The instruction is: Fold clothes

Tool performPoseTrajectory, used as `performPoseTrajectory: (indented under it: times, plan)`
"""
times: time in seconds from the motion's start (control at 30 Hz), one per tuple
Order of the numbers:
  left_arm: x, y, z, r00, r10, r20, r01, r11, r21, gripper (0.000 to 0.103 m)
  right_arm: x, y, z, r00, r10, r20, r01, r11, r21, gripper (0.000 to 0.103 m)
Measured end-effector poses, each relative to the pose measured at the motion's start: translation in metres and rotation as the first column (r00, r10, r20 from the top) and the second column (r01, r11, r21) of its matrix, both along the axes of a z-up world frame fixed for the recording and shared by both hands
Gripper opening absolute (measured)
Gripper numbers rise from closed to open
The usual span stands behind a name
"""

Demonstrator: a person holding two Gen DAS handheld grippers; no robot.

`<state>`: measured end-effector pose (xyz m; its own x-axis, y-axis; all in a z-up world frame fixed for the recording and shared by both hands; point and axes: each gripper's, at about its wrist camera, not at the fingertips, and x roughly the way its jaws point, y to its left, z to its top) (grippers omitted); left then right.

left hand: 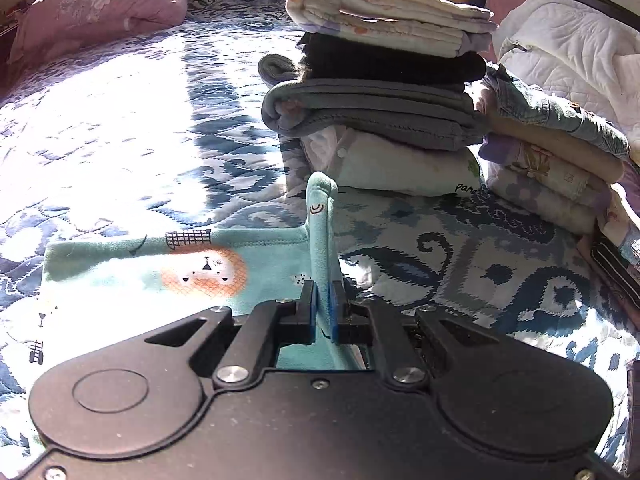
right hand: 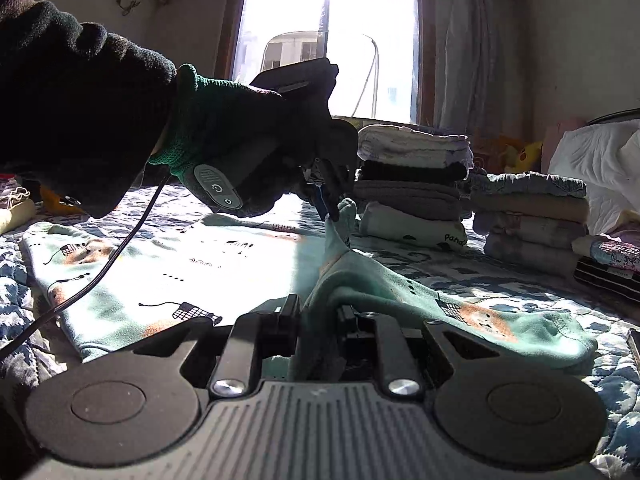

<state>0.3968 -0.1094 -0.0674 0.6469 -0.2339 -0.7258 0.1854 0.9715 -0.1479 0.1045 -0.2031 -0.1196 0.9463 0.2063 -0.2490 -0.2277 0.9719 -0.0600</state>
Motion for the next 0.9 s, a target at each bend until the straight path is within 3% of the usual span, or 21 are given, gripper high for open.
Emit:
performPoseTrajectory:
  times: [0.23,0.6,0.7,0.77,0.8,0.9]
  plan:
    - [0.0,0.03,-0.016,0.999,0.033,-0.008,-0.034,0.997,-0.064,0.006,0.001,0.026,-0.001,0.997,0.082,-0.008,-0.082,0.991,-0.103,0.02]
    - [0.005,0.049,-0.048,0.997,0.064,-0.041,-0.068,0.991,-0.112,0.005,0.006,0.047,-0.012,0.986,0.144,-0.088,-0.157,0.975,-0.155,0.02]
    - [0.005,0.048,-0.053,0.997,0.06,-0.039,-0.064,0.994,-0.091,0.008,0.009,0.049,-0.016,0.98,0.153,-0.124,-0.171,0.973,-0.154,0.02]
    - [0.004,0.045,-0.052,0.998,0.058,-0.019,-0.059,0.997,-0.048,0.017,0.011,0.05,-0.018,0.978,0.156,-0.136,-0.176,0.973,-0.152,0.022]
    - [0.002,0.044,-0.048,0.998,0.067,0.001,-0.067,0.997,-0.029,0.022,0.011,0.051,-0.02,0.977,0.158,-0.141,-0.179,0.972,-0.15,0.024]
    - [-0.008,0.036,-0.032,0.992,0.057,0.117,-0.061,0.998,0.029,0.025,0.011,0.052,-0.02,0.978,0.156,-0.139,-0.177,0.973,-0.149,0.025]
